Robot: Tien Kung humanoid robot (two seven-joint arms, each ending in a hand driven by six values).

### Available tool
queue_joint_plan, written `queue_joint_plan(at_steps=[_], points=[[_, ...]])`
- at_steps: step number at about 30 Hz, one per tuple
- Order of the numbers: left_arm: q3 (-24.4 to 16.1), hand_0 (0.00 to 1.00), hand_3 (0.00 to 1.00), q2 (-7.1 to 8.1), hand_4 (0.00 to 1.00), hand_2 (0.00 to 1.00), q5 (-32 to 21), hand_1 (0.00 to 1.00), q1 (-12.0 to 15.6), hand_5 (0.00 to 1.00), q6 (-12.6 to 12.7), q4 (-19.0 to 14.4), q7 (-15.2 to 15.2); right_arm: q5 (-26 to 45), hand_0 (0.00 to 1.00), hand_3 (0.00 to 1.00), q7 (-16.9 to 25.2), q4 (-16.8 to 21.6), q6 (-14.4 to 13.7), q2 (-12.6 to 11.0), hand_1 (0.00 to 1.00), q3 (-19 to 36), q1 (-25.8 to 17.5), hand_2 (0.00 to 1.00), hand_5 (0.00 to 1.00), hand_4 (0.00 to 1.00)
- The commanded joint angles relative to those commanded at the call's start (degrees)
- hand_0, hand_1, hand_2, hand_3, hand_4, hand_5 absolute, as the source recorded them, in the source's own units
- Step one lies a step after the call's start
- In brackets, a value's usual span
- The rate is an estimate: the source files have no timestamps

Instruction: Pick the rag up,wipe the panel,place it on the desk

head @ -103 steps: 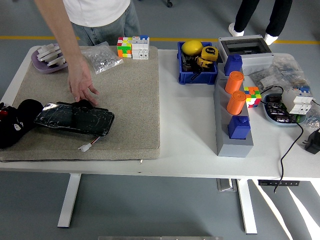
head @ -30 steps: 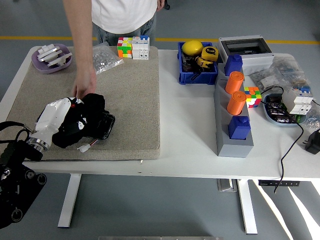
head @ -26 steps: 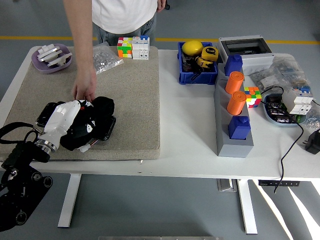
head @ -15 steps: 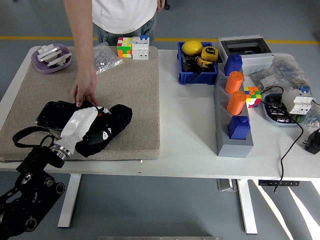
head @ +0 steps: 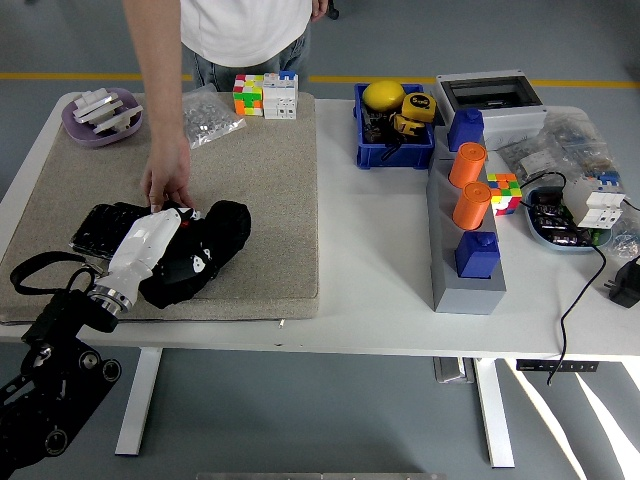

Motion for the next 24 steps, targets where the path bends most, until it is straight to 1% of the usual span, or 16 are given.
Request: queue_joint_plan(at_steps=[6,10,17,19,21,22,24], points=[[-2.67,0.251,0.423,0.51,0.202,0.534,0.39,0.202,-0.21,0.002,0.05,1.79,-0.58,-0.05,0.759,0.601,-0.03,-0.01,0.00,-0.02,0.621,0.02,0.04,0.679,0.464,0.960],[-4.66,0.257,0.424,1.16,0.205,0.534,0.76,0.205,-0.49,0.002,0.14,3.08,-1.05,-0.03,0.760,0.600,-0.05,-0.03,0.01,0.02,0.621,-0.07,0.04,0.679,0.465,0.960],[-7.29,0.259,0.426,2.79,0.211,0.535,0.60,0.212,-1.14,0.002,-0.05,5.95,-1.67,0.05,0.760,0.600,-0.14,-0.04,-0.05,-0.01,0.621,-0.06,0.10,0.679,0.464,0.959],[-8.65,0.259,0.426,3.39,0.211,0.535,0.83,0.212,-1.39,0.002,-0.20,7.01,-1.62,0.09,0.760,0.600,-0.18,-0.04,-0.04,-0.03,0.621,-0.14,0.11,0.679,0.464,0.959],[-9.27,0.259,0.426,3.67,0.211,0.535,1.20,0.212,-1.56,0.002,-0.36,7.48,-1.50,0.10,0.760,0.600,-0.20,-0.04,-0.07,-0.01,0.621,-0.10,0.10,0.679,0.464,0.959],[-9.81,0.260,0.426,4.06,0.215,0.533,1.31,0.218,-1.99,0.002,-0.48,8.53,-1.66,0.16,0.760,0.600,-0.25,-0.04,-0.05,-0.03,0.621,-0.26,0.06,0.679,0.464,0.960],[-10.63,0.260,0.426,4.37,0.215,0.533,1.68,0.218,-2.30,0.002,-0.54,9.51,-1.77,0.11,0.760,0.600,-0.28,-0.04,-0.08,-0.06,0.621,-0.26,0.06,0.679,0.464,0.960]])
